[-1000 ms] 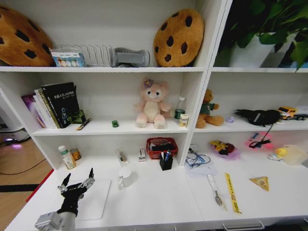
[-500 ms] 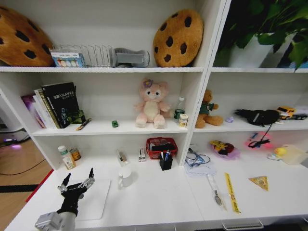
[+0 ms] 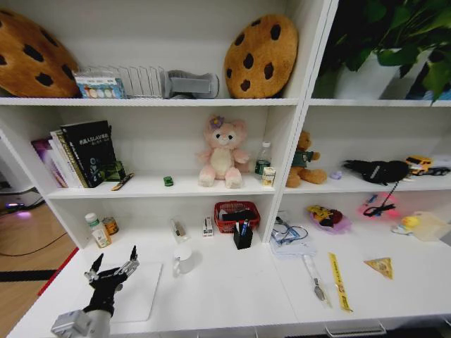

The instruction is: Organize the objects on the table.

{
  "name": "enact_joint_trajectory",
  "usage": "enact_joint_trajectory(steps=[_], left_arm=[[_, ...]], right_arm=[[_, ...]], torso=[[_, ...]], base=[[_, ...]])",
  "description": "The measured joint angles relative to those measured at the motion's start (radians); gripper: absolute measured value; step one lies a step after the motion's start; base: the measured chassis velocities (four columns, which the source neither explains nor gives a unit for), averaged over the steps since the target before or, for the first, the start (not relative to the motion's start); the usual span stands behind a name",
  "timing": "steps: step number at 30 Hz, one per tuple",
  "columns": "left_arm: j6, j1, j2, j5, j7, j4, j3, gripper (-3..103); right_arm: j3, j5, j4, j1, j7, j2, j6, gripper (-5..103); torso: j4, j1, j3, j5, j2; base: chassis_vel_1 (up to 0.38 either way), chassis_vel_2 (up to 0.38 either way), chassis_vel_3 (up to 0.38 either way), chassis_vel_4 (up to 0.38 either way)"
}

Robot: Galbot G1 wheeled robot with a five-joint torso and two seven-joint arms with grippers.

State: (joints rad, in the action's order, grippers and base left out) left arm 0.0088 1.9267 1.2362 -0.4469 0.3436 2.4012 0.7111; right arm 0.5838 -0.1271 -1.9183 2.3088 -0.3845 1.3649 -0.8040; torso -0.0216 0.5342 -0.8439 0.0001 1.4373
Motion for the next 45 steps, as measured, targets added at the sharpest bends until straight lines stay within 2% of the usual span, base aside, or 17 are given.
enact_joint_trajectory(steps=[2,3,5,9,12,13,15,16,18,23,30,45], left_arm=[[0.0,0.0,0.0,0.0,0.0,0.0,0.0,100],[0.0,0.0,0.0,0.0,0.0,0.0,0.0,100],[0.0,0.0,0.0,0.0,0.0,0.0,0.0,100],[0.0,0.0,0.0,0.0,0.0,0.0,0.0,100],[0.0,0.0,0.0,0.0,0.0,0.0,0.0,100],[0.0,0.0,0.0,0.0,0.0,0.0,0.0,100],[0.0,0.0,0.0,0.0,0.0,0.0,0.0,100],[0.0,0.0,0.0,0.0,0.0,0.0,0.0,100],[0.0,0.0,0.0,0.0,0.0,0.0,0.0,100],[0.0,0.0,0.0,0.0,0.0,0.0,0.0,100],[0.0,0.0,0.0,0.0,0.0,0.0,0.0,100],[0.0,0.0,0.0,0.0,0.0,0.0,0.0,100]], right_arm=[[0.024,0.054,-0.109,0.005,0.022,-0.003,0.034,100],[0.024,0.054,-0.109,0.005,0.022,-0.003,0.034,100],[0.041,0.114,-0.212,0.01,0.052,-0.017,0.09,100],[0.052,0.16,-0.281,0.01,0.07,-0.036,0.137,100],[0.084,0.235,-0.38,-0.004,0.098,-0.069,0.228,100],[0.084,0.235,-0.38,-0.004,0.098,-0.069,0.228,100],[0.111,0.305,-0.445,-0.02,0.109,-0.091,0.308,100],[0.111,0.305,-0.445,-0.02,0.109,-0.091,0.308,100],[0.133,0.382,-0.499,-0.045,0.115,-0.115,0.379,100],[0.162,0.436,-0.539,-0.086,0.116,-0.143,0.446,100],[0.199,0.467,-0.539,-0.124,0.111,-0.169,0.49,100],[0.236,0.454,-0.404,-0.194,0.098,-0.175,0.472,100]], torso=[[0.0,0.0,0.0,0.0,0.0],[0.0,0.0,0.0,0.0,0.0],[0.0001,0.0,0.0,0.0,0.0],[0.0,0.0,0.0,-0.0001,0.0],[0.0,0.0,0.0,-0.0001,0.0],[0.0,0.0,0.0,-0.0001,0.0],[0.0,0.0,0.0,-0.0001,0.0],[0.0,0.0,0.0,-0.0001,0.0],[0.0001,0.0,0.0,0.0,0.0],[0.0,0.0,0.0,0.0,0.0],[0.0,0.0,0.0,-0.0003,0.0],[0.0002,0.0,0.0,0.0001,0.0]], base=[[0.0,0.0,0.0,0.0],[0.0,0.0,0.0,0.0],[0.0,0.0,0.0,0.0],[0.0,0.0,0.0,0.0],[0.0,0.0,0.0,0.0],[0.0,0.0,0.0,0.0],[0.0,0.0,0.0,0.0],[0.0,0.0,0.0,0.0],[0.0,0.0,0.0,0.0],[0.0,0.0,0.0,0.0],[0.0,0.0,0.0,0.0],[-0.126,-0.124,0.119,0.127]])
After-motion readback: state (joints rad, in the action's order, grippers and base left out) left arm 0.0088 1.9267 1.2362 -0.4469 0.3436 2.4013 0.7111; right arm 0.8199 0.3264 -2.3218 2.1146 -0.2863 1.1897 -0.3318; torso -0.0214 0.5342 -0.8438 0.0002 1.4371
